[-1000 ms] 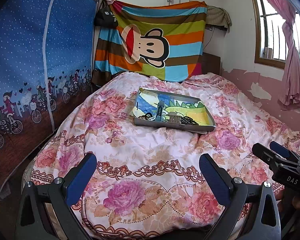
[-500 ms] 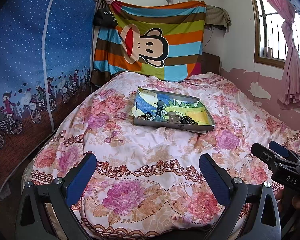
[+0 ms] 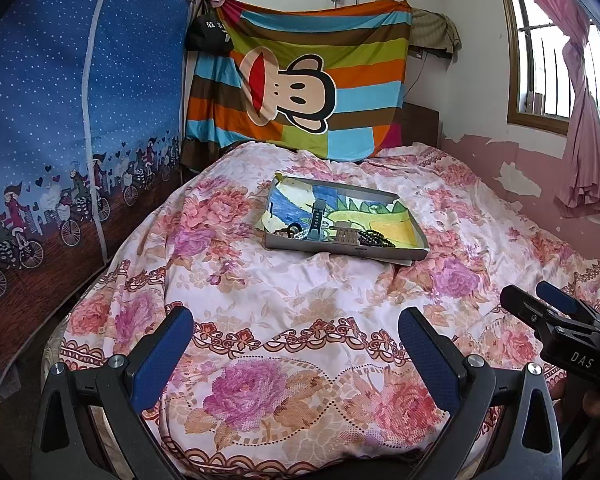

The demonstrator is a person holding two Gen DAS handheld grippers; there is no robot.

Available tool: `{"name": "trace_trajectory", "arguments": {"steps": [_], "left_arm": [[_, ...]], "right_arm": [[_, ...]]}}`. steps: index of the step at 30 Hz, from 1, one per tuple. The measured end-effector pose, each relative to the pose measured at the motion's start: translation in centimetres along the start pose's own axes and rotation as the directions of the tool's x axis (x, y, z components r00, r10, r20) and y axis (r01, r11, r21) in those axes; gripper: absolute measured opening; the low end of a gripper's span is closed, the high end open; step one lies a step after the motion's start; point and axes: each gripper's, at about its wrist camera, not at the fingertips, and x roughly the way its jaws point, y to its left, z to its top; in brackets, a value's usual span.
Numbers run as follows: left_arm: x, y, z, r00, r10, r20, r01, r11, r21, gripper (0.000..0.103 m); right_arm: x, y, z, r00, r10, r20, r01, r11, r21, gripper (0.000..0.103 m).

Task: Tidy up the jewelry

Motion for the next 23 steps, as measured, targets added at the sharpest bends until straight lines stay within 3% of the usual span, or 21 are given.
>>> {"name": "trace_trajectory", "arguments": {"steps": [16, 23], "left_arm": [[-0.9, -0.2, -1.5, 0.999, 0.039, -0.027, -0.039, 0.999, 0.01, 0.103], [0.5, -0.4, -0.3, 0.998, 0.036, -0.046, -0.036, 0.999, 0.013, 0.103]], "right_arm": [[0.7, 0.1, -0.8, 1.0, 0.003, -0.017, -0.003, 1.0, 0.007, 0.102], [1.8, -0.2, -1.0, 0.999, 0.006, -0.048, -0.006, 1.0, 0.013, 0.102]]}}
